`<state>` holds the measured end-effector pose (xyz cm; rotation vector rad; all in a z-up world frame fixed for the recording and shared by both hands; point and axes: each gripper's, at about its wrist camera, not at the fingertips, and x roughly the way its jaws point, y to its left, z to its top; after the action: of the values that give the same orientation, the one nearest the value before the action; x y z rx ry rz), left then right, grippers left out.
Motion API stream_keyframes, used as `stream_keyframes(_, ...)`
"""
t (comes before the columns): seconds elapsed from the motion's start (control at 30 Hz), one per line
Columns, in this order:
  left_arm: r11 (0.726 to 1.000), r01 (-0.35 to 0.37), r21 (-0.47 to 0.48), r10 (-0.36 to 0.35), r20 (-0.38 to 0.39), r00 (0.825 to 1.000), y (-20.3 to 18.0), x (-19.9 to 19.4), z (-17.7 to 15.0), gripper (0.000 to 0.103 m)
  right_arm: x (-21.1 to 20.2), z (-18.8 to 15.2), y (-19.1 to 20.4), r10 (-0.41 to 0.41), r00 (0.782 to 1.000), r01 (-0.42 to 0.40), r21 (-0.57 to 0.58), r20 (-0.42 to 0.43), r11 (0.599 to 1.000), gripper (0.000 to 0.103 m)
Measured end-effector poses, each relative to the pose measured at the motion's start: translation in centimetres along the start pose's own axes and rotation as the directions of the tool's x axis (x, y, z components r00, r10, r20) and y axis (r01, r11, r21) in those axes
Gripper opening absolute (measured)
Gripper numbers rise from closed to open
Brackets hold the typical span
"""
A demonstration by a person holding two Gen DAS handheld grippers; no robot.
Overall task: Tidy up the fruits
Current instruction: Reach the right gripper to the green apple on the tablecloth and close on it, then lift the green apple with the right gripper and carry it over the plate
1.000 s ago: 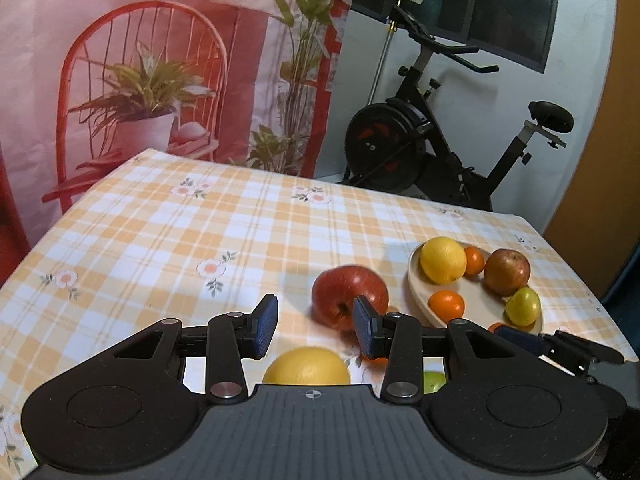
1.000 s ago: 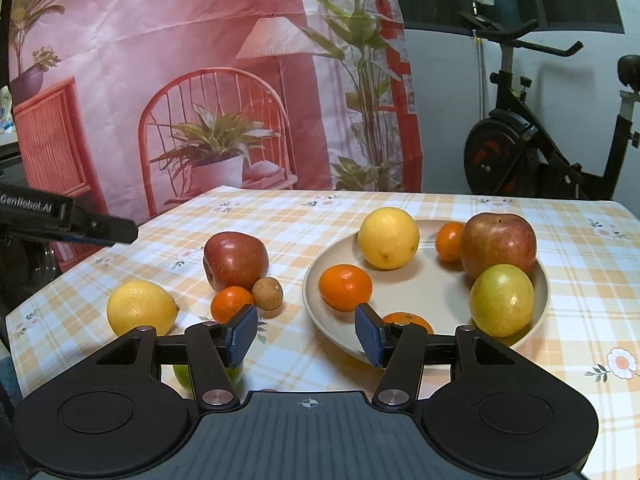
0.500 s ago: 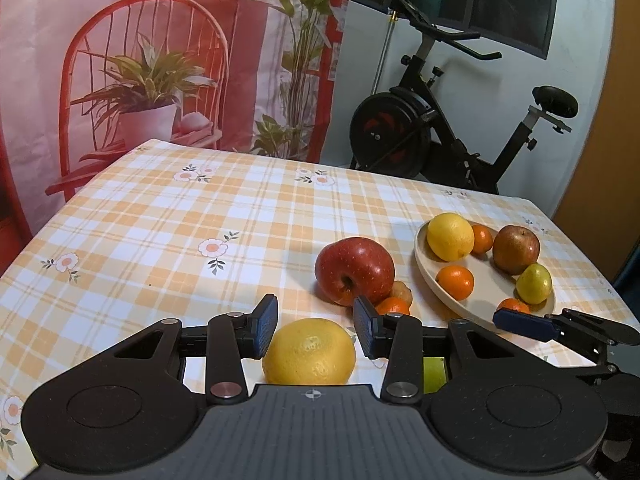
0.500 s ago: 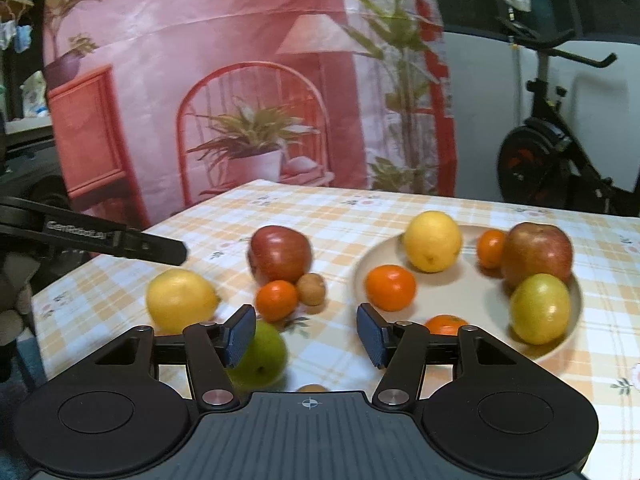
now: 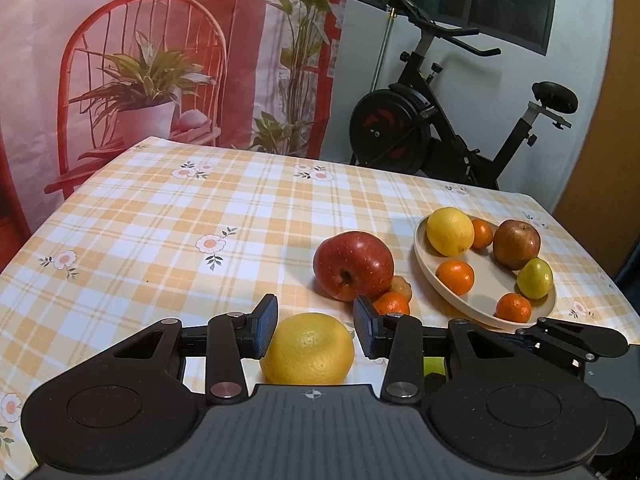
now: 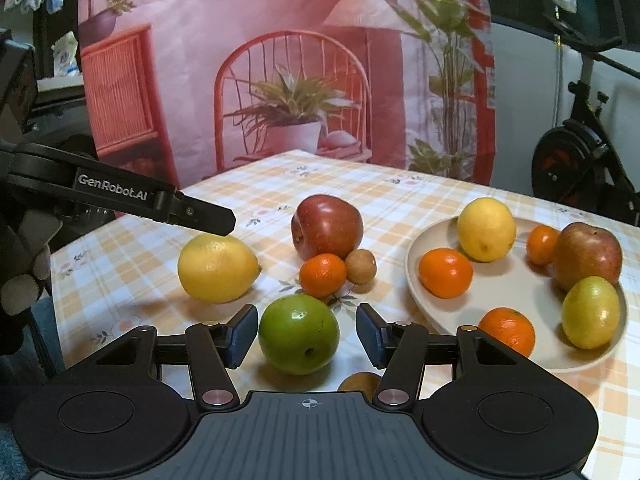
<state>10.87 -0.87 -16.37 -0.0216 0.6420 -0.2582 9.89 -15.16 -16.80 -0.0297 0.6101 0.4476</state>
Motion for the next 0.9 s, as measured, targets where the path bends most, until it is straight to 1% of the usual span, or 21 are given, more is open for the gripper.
stream_keyframes(0.13, 1.0, 0.0, 0.005, 0.0, -0.006, 1.0, -0.1, 0.1, -0.1, 0.044, 0.5, 0.0, 0.1, 0.019, 1.0, -0.02, -0.007, -0.022, 1.0, 0.049)
stream_keyframes(0.3, 1.0, 0.002, 0.02, -0.002, -0.01, 1.0, -0.4, 0.2, -0.3, 0.044, 0.6, -0.1, 0.3, 0.04, 0.999, -0.041, -0.023, -0.036, 0.999, 0.043)
stream_keyframes(0.53, 1.0, 0.002, 0.019, -0.002, -0.011, 1.0, -0.5, 0.2, -0.3, 0.044, 0.3, -0.2, 0.1, 0.047, 0.998, -0.048, -0.009, -0.033, 0.999, 0.042)
stream_keyframes(0.63, 1.0, 0.005, 0.019, -0.005, -0.01, 1.0, -0.5, 0.2, -0.3, 0.044, -0.3, -0.2, -0.1, 0.035, 0.999, -0.035, 0.002, -0.004, 0.999, 0.042)
stream_keyframes(0.9, 1.0, 0.007, 0.026, -0.007, -0.006, 1.0, -0.6, 0.3, -0.3, 0.044, -2.3, 0.1, -2.6, -0.014, 0.997, 0.005, 0.1, 0.082, 0.995, 0.042)
